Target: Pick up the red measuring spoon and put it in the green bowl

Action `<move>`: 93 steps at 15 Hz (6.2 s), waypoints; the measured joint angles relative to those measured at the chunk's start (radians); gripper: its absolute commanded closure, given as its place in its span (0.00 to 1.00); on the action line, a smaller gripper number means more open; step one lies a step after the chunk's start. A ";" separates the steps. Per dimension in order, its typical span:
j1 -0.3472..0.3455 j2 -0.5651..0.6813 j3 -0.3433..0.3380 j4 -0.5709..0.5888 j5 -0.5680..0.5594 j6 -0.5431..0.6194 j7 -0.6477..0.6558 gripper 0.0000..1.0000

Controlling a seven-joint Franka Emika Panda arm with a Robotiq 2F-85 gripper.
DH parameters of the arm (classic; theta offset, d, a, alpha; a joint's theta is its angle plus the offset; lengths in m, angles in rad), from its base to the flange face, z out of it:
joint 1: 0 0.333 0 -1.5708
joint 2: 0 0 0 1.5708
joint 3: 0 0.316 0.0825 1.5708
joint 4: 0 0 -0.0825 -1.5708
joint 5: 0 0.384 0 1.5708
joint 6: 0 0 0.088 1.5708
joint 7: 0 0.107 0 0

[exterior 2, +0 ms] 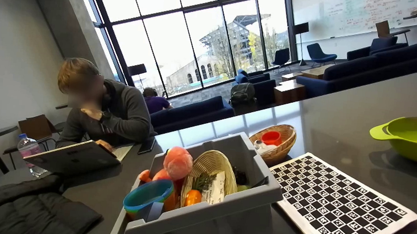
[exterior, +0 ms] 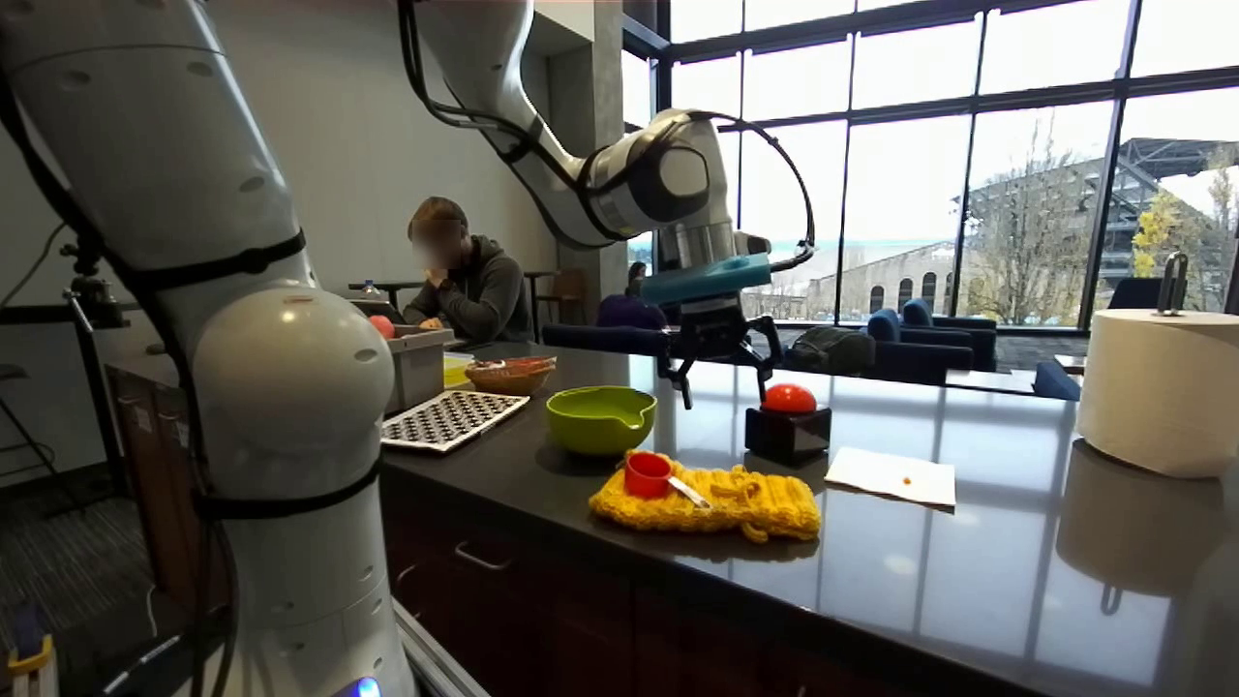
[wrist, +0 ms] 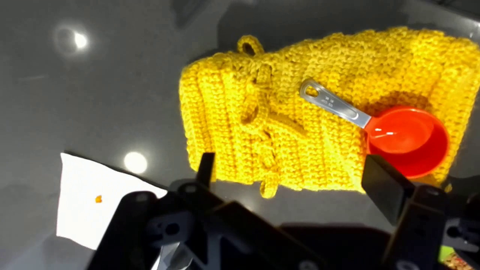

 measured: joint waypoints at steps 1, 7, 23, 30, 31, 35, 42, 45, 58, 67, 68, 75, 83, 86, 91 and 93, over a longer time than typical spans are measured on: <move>0.002 0.000 -0.013 -0.002 0.001 0.005 -0.066 0.00; 0.024 -0.001 -0.113 -0.015 0.085 0.024 -0.511 0.00; 0.047 0.003 -0.157 -0.034 0.256 -0.016 -1.019 0.00; 0.048 0.006 -0.134 -0.047 0.257 -0.006 -1.019 0.00; 0.049 0.007 -0.127 -0.053 0.258 0.000 -1.019 0.00; 0.061 0.008 -0.119 -0.078 0.304 0.052 -1.042 0.00; 0.102 0.011 -0.164 -0.101 0.491 0.080 -1.374 0.00; 0.101 0.015 -0.183 -0.091 0.516 0.019 -1.507 0.00; 0.095 0.122 -0.149 -0.077 0.653 0.078 -1.613 0.00; 0.065 0.177 -0.128 -0.097 0.698 0.096 -1.615 0.00; 0.059 0.177 -0.128 -0.101 0.698 0.097 -1.615 0.00; 0.031 0.177 -0.128 -0.108 0.753 0.097 -1.627 0.20; 0.017 0.177 -0.128 -0.107 0.772 0.098 -1.628 0.34; 0.014 0.177 -0.128 -0.107 0.782 0.099 -1.628 0.39; 0.012 0.177 -0.128 -0.104 0.784 0.100 -1.628 0.52; 0.012 0.177 -0.128 -0.104 0.789 0.100 -1.628 0.51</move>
